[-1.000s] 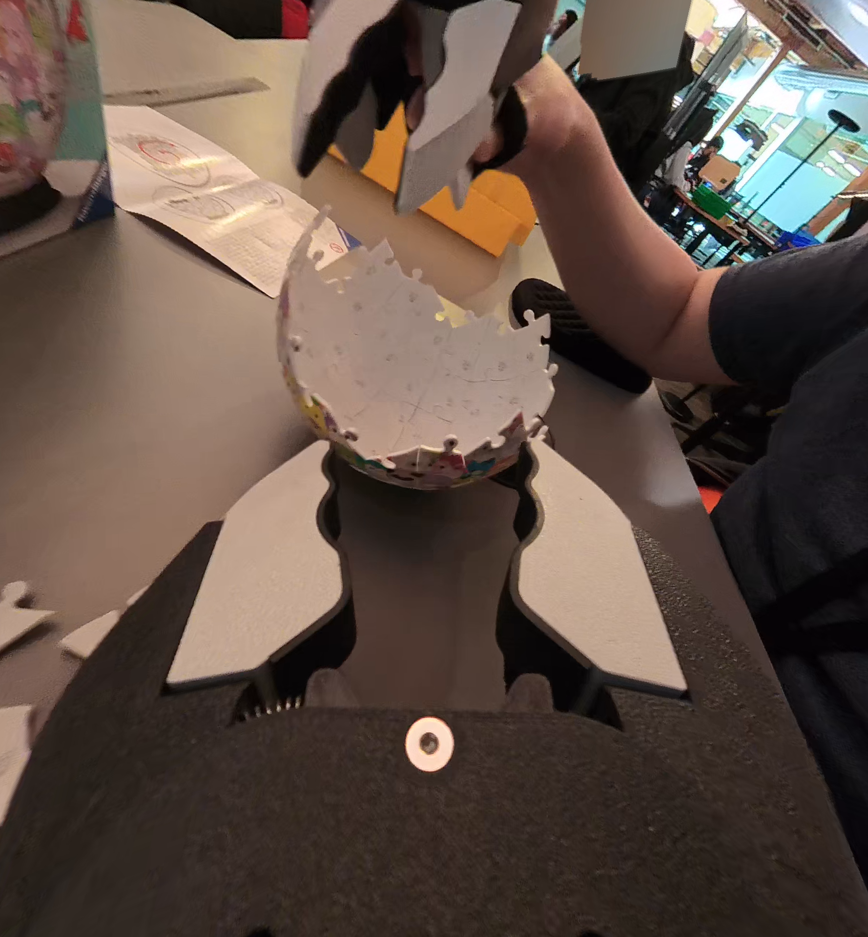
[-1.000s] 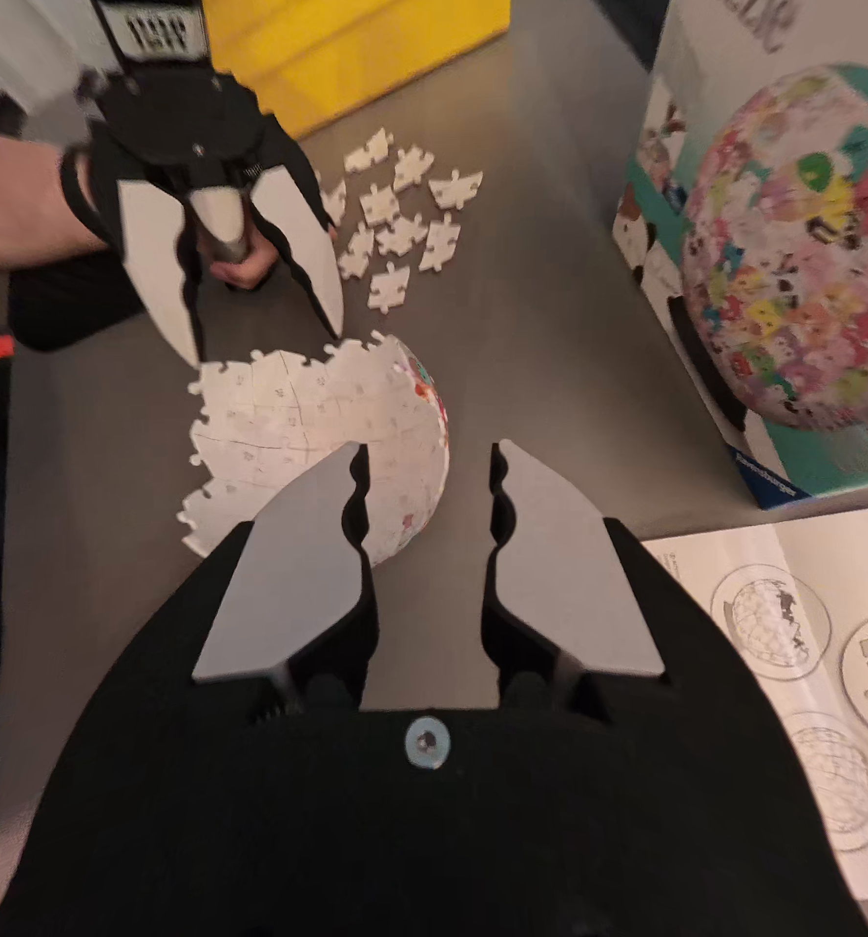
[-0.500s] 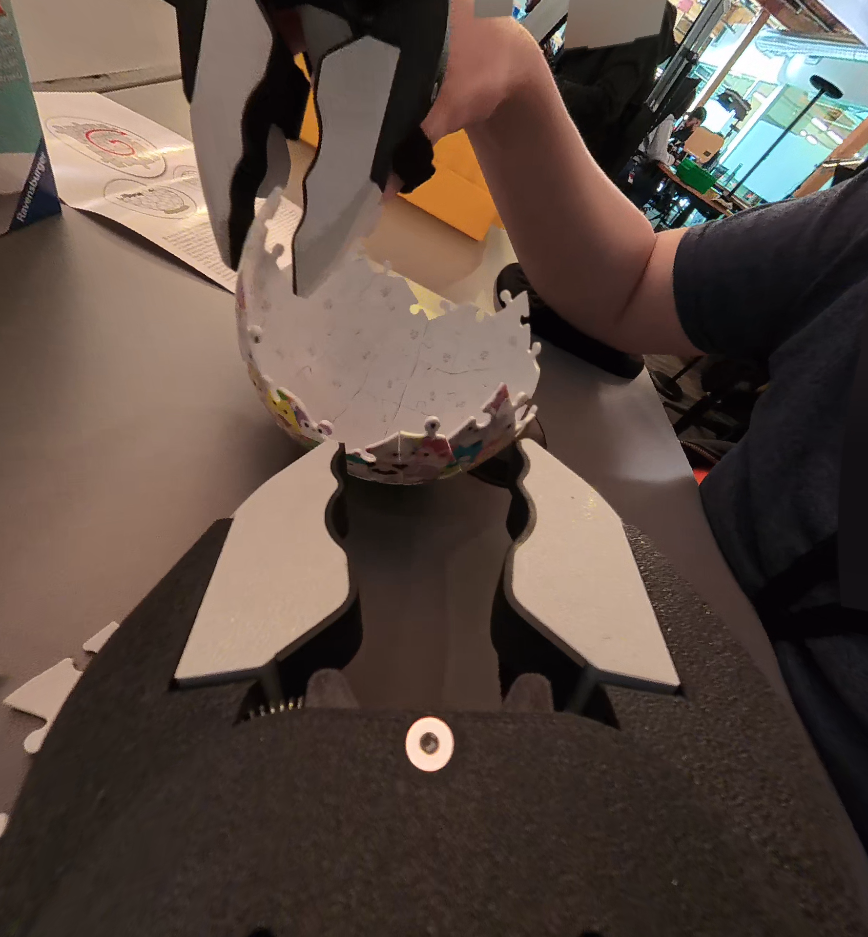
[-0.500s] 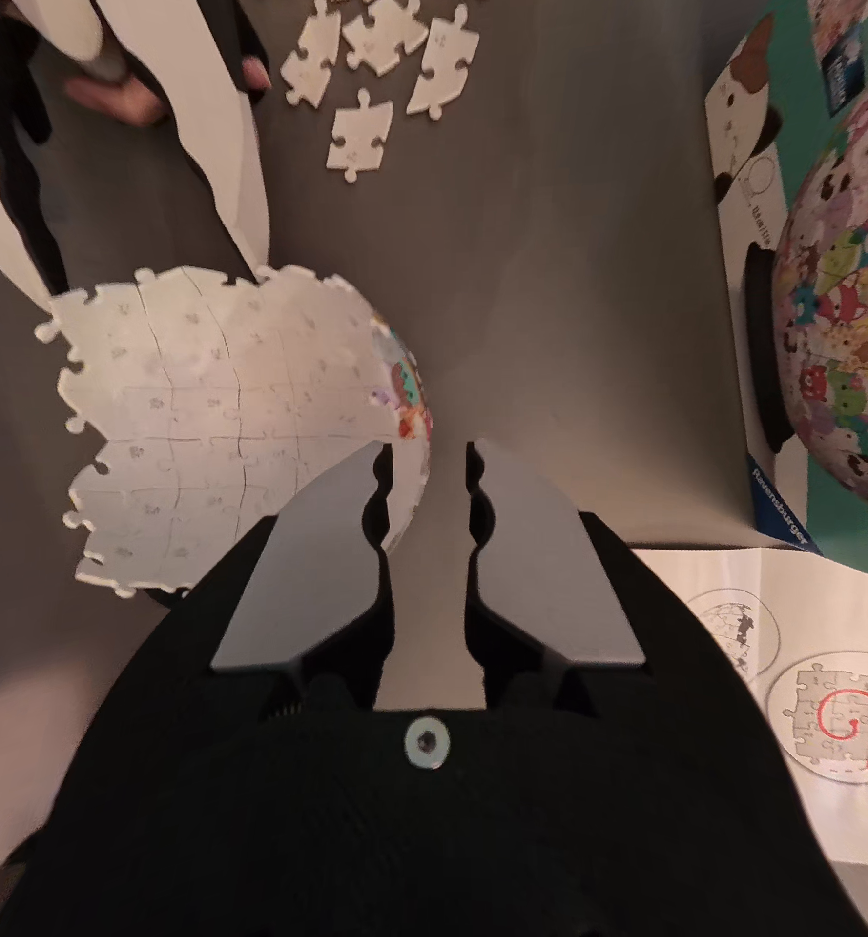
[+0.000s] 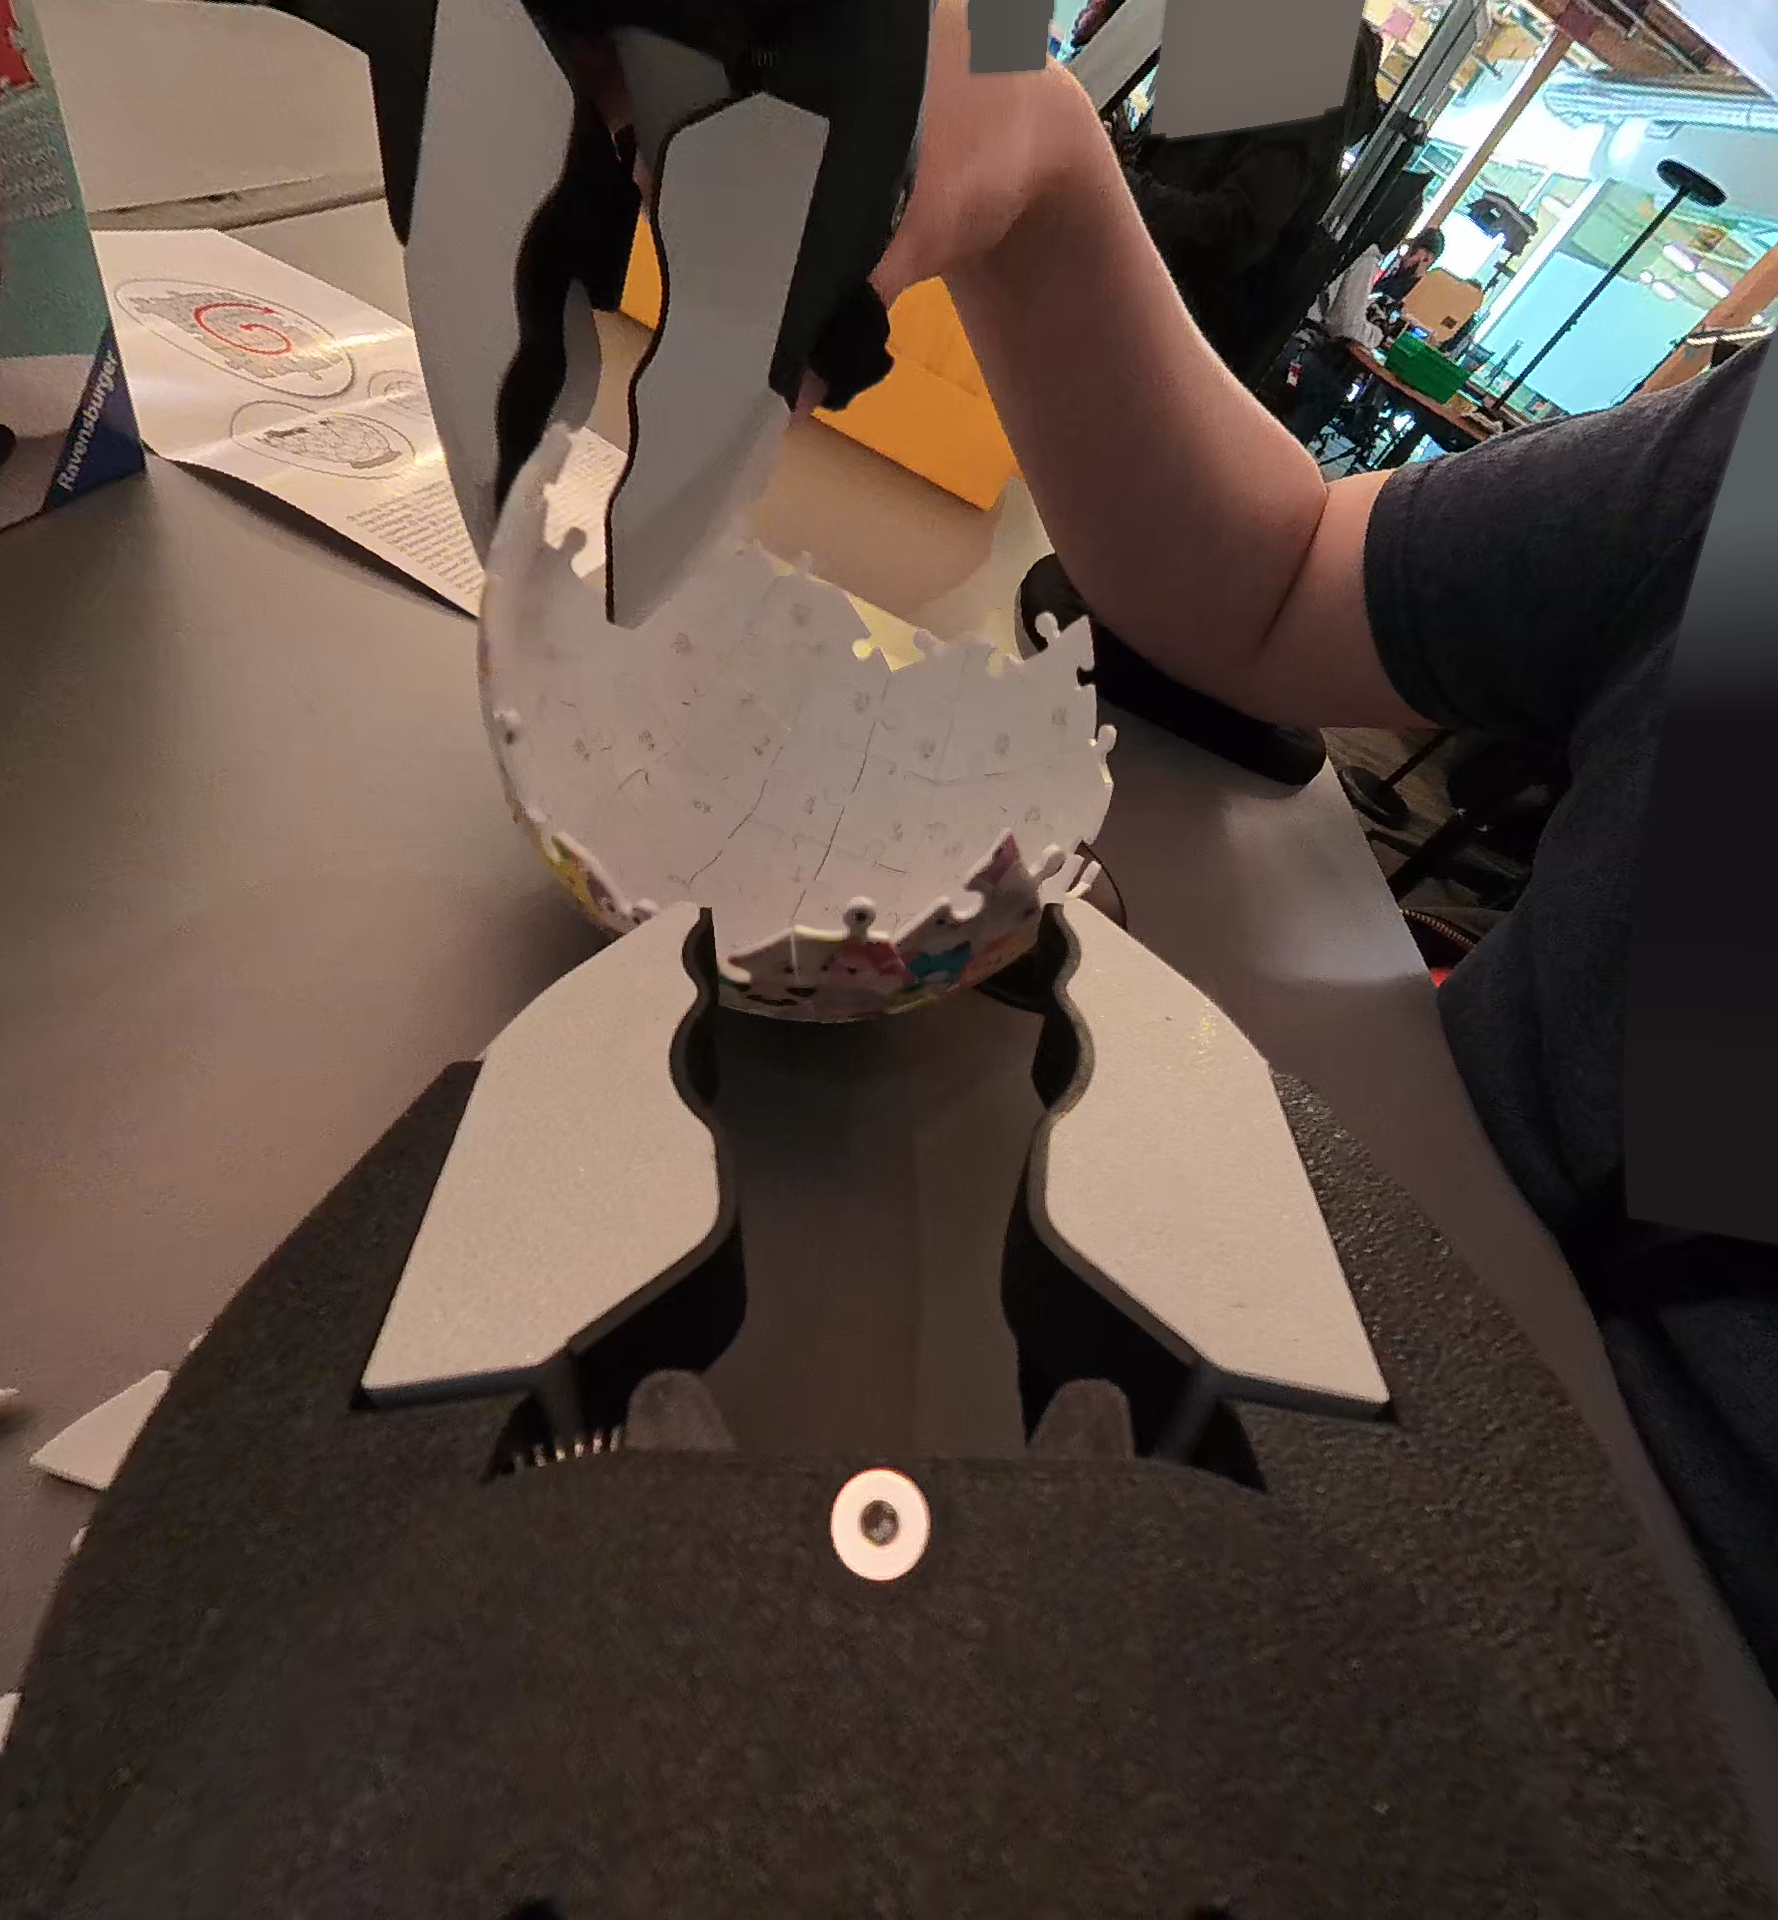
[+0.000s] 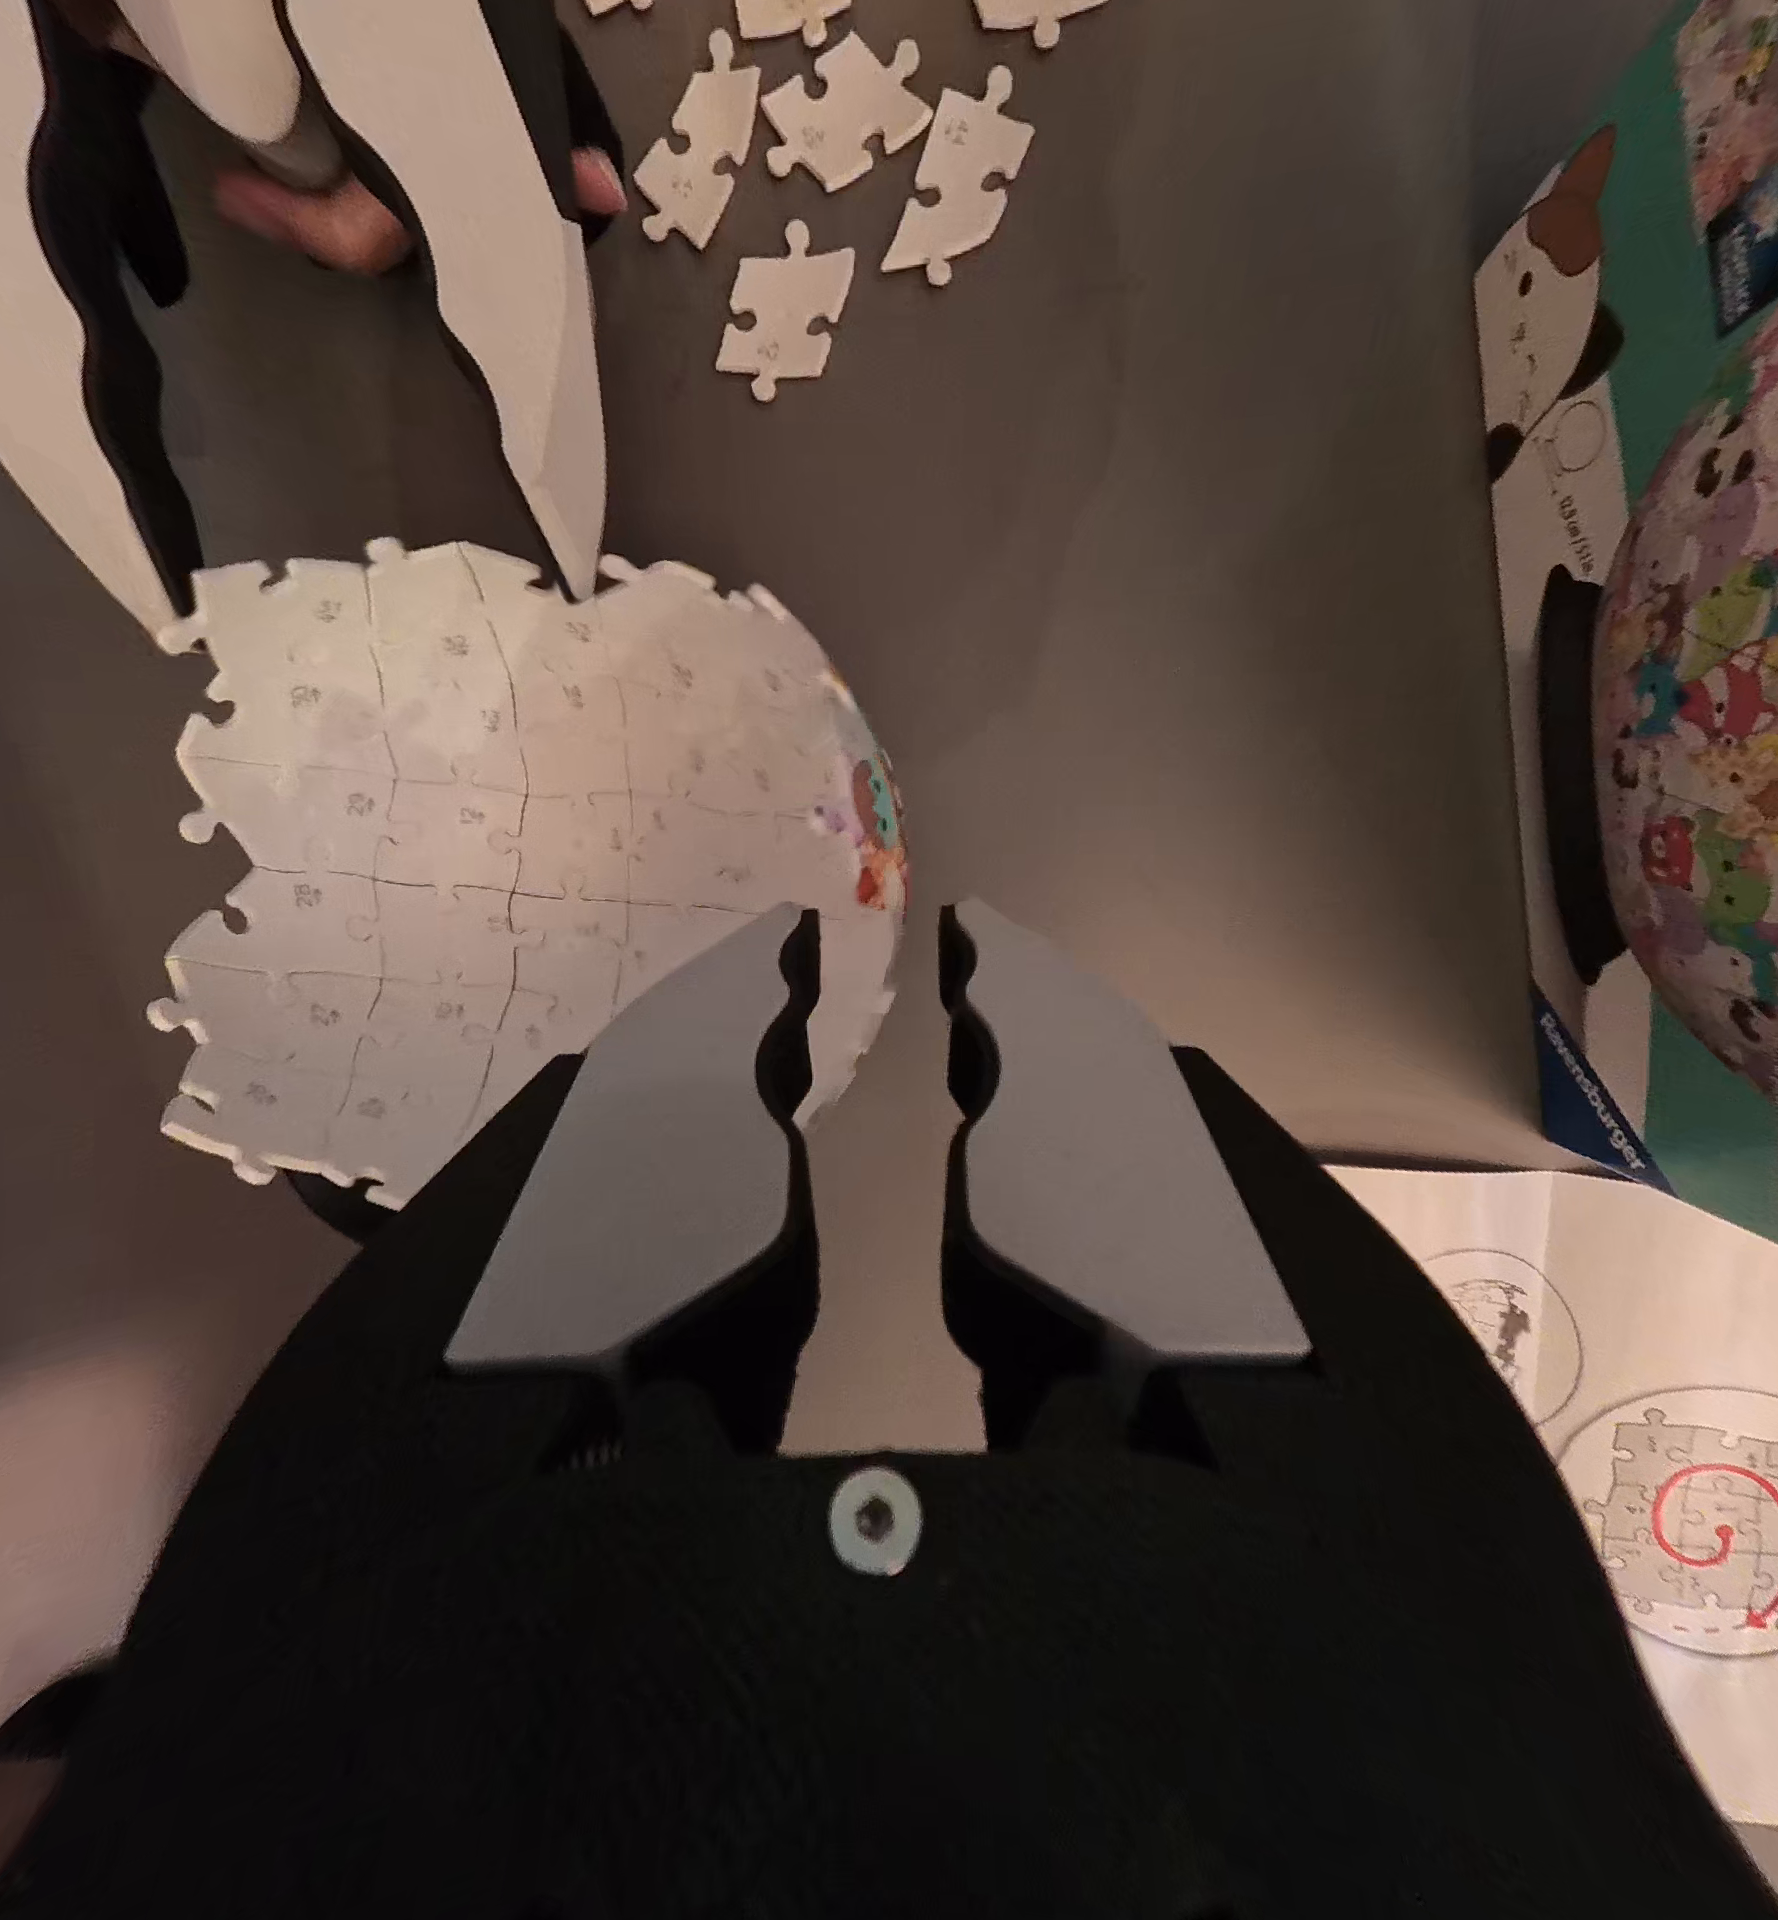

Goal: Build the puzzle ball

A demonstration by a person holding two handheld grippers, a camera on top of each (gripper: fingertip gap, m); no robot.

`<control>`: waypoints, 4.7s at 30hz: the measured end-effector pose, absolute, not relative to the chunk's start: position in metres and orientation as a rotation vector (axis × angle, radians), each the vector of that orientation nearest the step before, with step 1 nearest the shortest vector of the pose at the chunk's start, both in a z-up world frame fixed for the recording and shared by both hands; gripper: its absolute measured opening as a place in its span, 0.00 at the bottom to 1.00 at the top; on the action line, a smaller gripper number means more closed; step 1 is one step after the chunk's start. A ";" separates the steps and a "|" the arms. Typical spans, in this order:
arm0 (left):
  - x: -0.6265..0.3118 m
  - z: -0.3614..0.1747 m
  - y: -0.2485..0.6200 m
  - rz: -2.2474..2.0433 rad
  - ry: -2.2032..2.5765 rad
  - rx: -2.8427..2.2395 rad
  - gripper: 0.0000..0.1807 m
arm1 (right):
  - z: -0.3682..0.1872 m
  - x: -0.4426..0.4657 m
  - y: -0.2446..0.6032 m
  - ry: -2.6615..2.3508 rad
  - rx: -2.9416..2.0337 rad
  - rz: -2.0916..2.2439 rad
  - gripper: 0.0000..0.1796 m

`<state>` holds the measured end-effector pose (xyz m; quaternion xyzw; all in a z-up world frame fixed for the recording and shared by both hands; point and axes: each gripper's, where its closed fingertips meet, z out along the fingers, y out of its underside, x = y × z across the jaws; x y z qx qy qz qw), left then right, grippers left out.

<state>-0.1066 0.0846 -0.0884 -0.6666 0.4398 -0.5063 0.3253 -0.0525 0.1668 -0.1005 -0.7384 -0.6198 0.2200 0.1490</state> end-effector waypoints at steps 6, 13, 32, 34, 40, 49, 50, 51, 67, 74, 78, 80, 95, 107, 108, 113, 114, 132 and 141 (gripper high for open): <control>-0.106 -0.088 0.084 -1.332 1.156 -1.743 0.32 | -0.104 -0.055 0.172 -1.786 -2.106 0.524 0.12; -0.105 -0.088 0.084 -1.330 1.160 -1.740 0.32 | -0.101 -0.059 0.177 -1.796 -2.090 0.608 0.10; -0.104 -0.087 0.083 -1.332 1.168 -1.728 0.31 | -0.109 -0.066 0.185 -1.747 -2.137 0.712 0.11; -0.104 -0.087 0.083 -1.330 1.170 -1.727 0.31 | -0.108 -0.066 0.183 -1.744 -2.159 0.735 0.11; -0.103 -0.087 0.083 -1.328 1.173 -1.723 0.31 | -0.115 -0.065 0.181 -1.743 -2.212 0.688 0.11; -0.105 -0.086 0.084 -1.335 1.163 -1.720 0.31 | -0.120 -0.066 0.180 -1.734 -2.231 0.696 0.04; -0.105 -0.086 0.083 -1.336 1.164 -1.720 0.31 | -0.120 -0.066 0.180 -1.728 -2.236 0.702 0.04; -0.105 -0.086 0.083 -1.337 1.164 -1.721 0.31 | -0.119 -0.067 0.180 -1.721 -2.242 0.715 0.03; -0.105 -0.086 0.083 -1.336 1.162 -1.719 0.32 | -0.117 -0.067 0.177 -1.682 -2.268 0.733 0.02; -0.105 -0.086 0.082 -1.341 1.169 -1.715 0.31 | -0.116 -0.065 0.174 -1.720 -2.263 0.732 0.04; -0.104 -0.086 0.082 -1.343 1.172 -1.714 0.31 | -0.118 -0.054 0.175 -1.733 -2.309 0.693 0.07; -0.104 -0.086 0.081 -1.344 1.173 -1.714 0.31 | -0.118 -0.053 0.173 -1.734 -2.318 0.703 0.08; -0.104 -0.085 0.081 -1.339 1.174 -1.705 0.31 | -0.127 -0.047 0.166 -1.699 -2.458 0.756 0.02; -0.103 -0.085 0.080 -1.332 1.183 -1.701 0.31 | -0.126 -0.048 0.165 -1.682 -2.471 0.754 0.03; -0.103 -0.085 0.080 -1.332 1.184 -1.700 0.31 | -0.126 -0.049 0.164 -1.678 -2.467 0.770 0.04; -0.103 -0.085 0.079 -1.335 1.187 -1.699 0.31 | -0.129 -0.051 0.168 -1.648 -2.482 0.782 0.09; -0.103 -0.085 0.079 -1.335 1.187 -1.699 0.31 | -0.129 -0.052 0.169 -1.642 -2.479 0.788 0.07; -0.104 -0.084 0.082 -1.347 1.165 -1.693 0.31 | -0.129 -0.055 0.169 -1.627 -2.478 0.774 0.12; -0.104 -0.084 0.082 -1.344 1.171 -1.693 0.31 | -0.132 -0.065 0.169 -1.597 -2.465 0.808 0.07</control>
